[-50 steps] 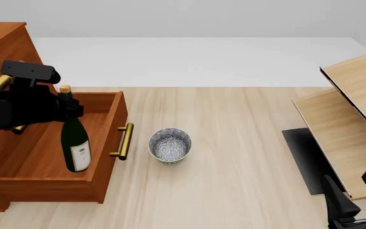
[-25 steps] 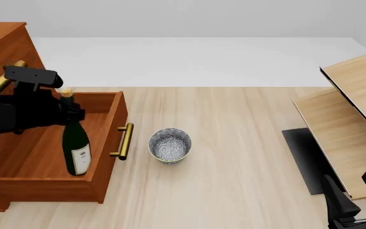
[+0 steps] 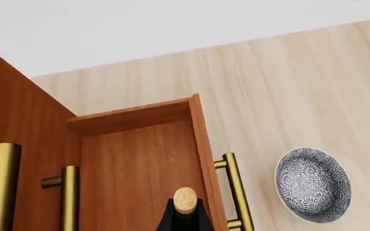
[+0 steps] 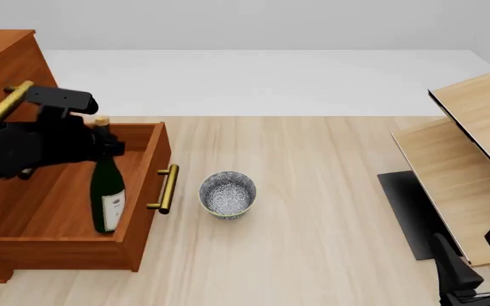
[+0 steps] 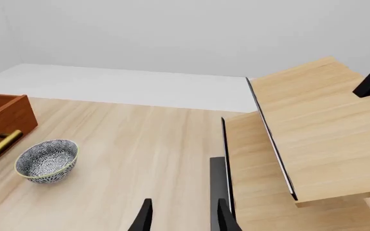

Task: Put the wine bottle in the bottom drawer of the cabinet.

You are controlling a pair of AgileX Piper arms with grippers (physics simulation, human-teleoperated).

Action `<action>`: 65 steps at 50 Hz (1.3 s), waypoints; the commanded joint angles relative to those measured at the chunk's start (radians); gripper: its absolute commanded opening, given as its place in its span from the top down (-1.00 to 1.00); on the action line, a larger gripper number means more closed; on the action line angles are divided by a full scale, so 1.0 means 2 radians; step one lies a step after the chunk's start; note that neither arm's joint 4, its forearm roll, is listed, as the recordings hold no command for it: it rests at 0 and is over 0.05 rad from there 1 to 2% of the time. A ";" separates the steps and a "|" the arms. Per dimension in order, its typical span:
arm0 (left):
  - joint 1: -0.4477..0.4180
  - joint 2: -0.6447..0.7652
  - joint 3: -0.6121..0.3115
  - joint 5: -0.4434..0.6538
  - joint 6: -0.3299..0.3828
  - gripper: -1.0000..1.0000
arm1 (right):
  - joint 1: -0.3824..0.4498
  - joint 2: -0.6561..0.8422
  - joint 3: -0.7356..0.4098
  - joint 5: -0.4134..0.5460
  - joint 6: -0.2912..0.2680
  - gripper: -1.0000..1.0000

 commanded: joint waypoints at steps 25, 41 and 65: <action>-0.002 0.071 -0.030 -0.023 -0.012 1.00 | -0.002 0.000 0.000 -0.002 0.004 -1.00; -0.001 0.117 -0.040 -0.044 -0.022 1.00 | -0.004 0.000 0.000 -0.003 0.007 -1.00; -0.006 0.168 -0.063 -0.057 -0.062 1.00 | -0.006 0.000 0.000 -0.004 0.006 -1.00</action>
